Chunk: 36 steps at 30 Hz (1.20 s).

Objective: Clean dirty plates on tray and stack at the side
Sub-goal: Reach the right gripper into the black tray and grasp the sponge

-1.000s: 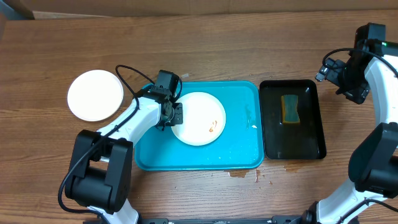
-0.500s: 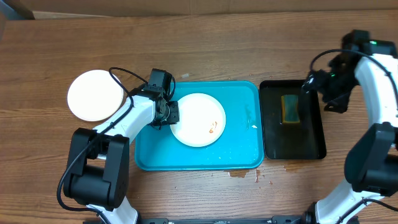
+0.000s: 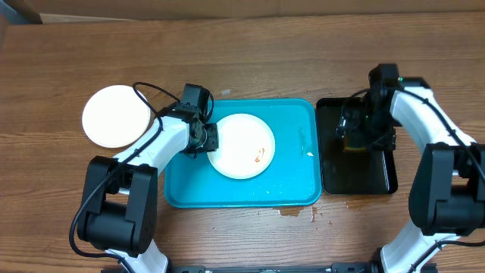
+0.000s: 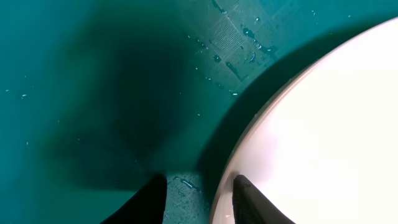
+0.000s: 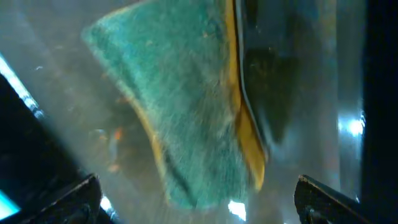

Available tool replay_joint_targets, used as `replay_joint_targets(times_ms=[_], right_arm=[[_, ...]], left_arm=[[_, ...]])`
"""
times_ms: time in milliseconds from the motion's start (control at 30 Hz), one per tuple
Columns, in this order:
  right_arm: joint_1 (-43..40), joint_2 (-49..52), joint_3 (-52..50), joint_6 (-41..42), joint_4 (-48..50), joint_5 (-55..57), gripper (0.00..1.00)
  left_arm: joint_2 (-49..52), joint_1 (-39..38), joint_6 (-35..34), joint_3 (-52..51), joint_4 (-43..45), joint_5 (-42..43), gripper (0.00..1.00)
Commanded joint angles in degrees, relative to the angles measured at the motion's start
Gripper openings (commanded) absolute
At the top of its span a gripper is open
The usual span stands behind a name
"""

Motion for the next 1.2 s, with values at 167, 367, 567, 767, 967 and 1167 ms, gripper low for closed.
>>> replay_joint_targets(times_ms=[167,367,567,767,967,1167], right_arm=[[0.17,-1.33,-6.62,-0.31,8.0,0.85,0.16],[0.17,-1.33,-6.51,-0.31,6.8,0.81,0.11],[0.17,-1.33,-4.63,-0.28,8.02,0.81,0.82],[0.17,-1.33,-4.42,-0.28,13.49,0.81,0.84],[0.17,-1.33,-5.18,-0.26,15.56,0.81,0.78],[0.17,-1.31,-5.62,-0.28,15.93,0.83,0.59]], left_arm=[[0.83,0.13,1.07,-0.35,0.07,0.68,0.38],[0.83,0.15,1.07,-0.35,1.75,0.66,0.65],[0.83,0.13,2.38,-0.35,4.9,0.66,0.73],[0.83,0.13,2.36,-0.35,4.92,0.61,0.72],[0.83,0.13,2.36,-0.37,4.96,0.59,0.72],[0.83,0.15,2.38,-0.35,4.98,0.59,0.79]])
